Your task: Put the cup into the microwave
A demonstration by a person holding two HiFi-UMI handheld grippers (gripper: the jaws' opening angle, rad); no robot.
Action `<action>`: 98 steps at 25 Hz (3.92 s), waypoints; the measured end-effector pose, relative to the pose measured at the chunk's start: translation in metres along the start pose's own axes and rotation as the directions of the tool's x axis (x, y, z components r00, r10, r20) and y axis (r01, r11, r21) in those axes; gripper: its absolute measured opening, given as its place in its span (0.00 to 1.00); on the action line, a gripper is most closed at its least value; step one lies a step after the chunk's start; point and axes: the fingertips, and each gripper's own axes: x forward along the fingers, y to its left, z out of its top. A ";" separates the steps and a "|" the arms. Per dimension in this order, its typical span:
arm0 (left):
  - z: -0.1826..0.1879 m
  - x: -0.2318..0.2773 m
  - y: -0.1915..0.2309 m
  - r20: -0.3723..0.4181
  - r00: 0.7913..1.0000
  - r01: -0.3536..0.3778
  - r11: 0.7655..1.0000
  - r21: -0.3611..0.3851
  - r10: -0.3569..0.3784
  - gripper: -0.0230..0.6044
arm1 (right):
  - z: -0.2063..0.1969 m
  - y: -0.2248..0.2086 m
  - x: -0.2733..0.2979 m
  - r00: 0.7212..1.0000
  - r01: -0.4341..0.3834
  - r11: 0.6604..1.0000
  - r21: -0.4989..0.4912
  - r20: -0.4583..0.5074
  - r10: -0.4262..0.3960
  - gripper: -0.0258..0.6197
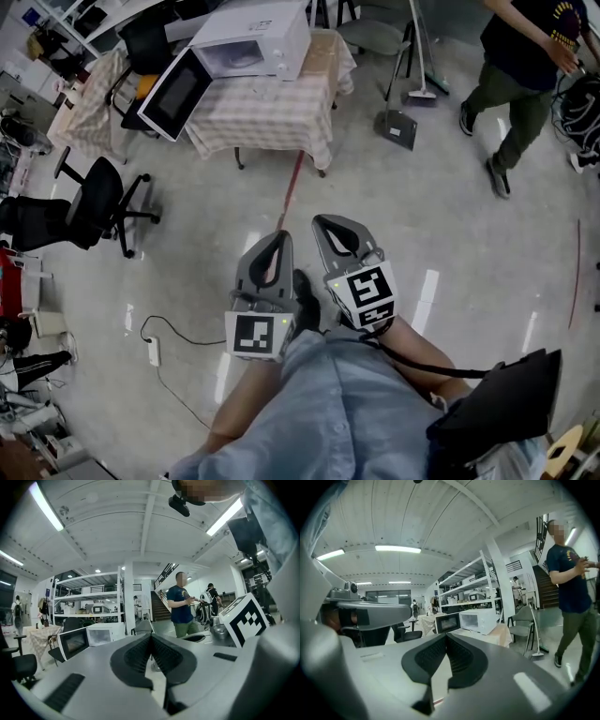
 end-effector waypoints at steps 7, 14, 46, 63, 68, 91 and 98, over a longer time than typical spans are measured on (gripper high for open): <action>-0.012 0.022 0.033 -0.011 1.000 0.007 0.999 -0.053 -0.008 0.04 | -0.007 -0.006 0.035 0.999 0.013 1.000 -0.016 -0.043 -0.013 0.04; -0.012 0.059 0.097 0.008 1.000 0.013 0.997 -0.070 -0.013 0.04 | 0.003 -0.014 0.105 0.998 0.026 1.000 0.001 -0.062 -0.026 0.04; -0.009 0.141 0.270 0.064 0.997 0.058 0.991 -0.120 -0.051 0.04 | 0.051 -0.021 0.284 0.993 0.103 0.994 -0.045 -0.061 -0.105 0.04; -0.011 0.270 0.303 -0.025 0.999 0.041 0.995 -0.087 -0.044 0.04 | 0.057 -0.127 0.367 0.991 0.116 0.993 0.022 -0.067 -0.114 0.04; -0.006 0.308 0.307 -0.019 0.998 0.066 0.994 -0.083 -0.068 0.04 | 0.060 -0.157 0.390 0.991 0.115 0.993 0.028 -0.076 -0.113 0.04; 0.005 0.392 0.349 0.000 0.999 0.047 0.996 -0.072 -0.047 0.04 | 0.073 -0.220 0.469 0.992 0.081 0.997 0.000 -0.102 -0.080 0.06; -0.020 0.423 0.380 -0.030 0.997 0.072 0.989 -0.127 -0.076 0.04 | 0.048 -0.228 0.506 0.982 0.091 0.996 0.001 -0.166 -0.089 0.07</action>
